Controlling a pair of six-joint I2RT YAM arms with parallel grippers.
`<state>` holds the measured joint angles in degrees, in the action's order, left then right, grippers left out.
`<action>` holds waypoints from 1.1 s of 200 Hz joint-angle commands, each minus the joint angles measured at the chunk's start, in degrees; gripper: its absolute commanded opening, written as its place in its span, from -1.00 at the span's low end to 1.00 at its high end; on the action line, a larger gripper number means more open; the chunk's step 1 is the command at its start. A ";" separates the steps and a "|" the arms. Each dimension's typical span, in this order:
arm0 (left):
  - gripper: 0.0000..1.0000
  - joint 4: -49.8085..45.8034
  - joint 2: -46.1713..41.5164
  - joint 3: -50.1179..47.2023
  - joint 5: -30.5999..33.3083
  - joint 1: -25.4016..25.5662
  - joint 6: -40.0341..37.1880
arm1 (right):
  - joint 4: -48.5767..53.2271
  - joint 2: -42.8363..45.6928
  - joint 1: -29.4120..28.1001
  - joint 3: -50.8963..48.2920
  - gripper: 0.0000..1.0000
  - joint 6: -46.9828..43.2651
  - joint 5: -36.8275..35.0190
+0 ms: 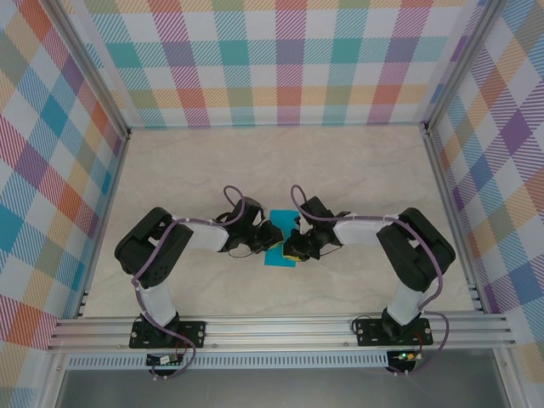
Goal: Fold a paper plane with a square sheet of paper (pick it up from the middle)
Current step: Fold the triangle a second time at the center of the table.
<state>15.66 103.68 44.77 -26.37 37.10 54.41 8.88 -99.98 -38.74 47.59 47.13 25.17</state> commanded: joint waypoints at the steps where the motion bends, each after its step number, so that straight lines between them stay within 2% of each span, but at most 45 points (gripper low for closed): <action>1: -0.69 -2.13 1.22 -1.47 1.94 0.74 -1.00 | 2.12 -1.80 -0.19 -0.36 -0.71 -1.12 -2.23; 64: -0.69 -2.49 1.54 -1.31 2.02 0.76 -1.38 | 4.58 4.30 -0.25 -2.71 -0.68 -2.11 -0.10; 116: -0.69 -2.48 1.70 -1.11 1.93 0.76 -1.24 | 2.97 2.73 -0.24 -6.99 -0.69 -1.79 -0.49; 159: -0.69 -2.48 1.51 -1.08 1.94 0.69 -1.24 | 1.06 8.36 -0.24 -9.00 -0.68 -1.54 1.07; 198: -0.69 -2.39 1.73 -0.95 1.68 0.75 -1.17 | -0.42 5.01 -0.02 -11.48 -0.69 -1.50 -0.34; 220: -0.69 -2.60 1.53 -1.05 1.83 0.71 -1.35 | 0.08 6.88 -0.02 -12.07 -0.69 -0.99 -0.42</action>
<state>15.64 103.68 44.77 -26.35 37.10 54.22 6.04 -92.71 -38.44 38.06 45.89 26.02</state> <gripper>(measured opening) 0.154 0.153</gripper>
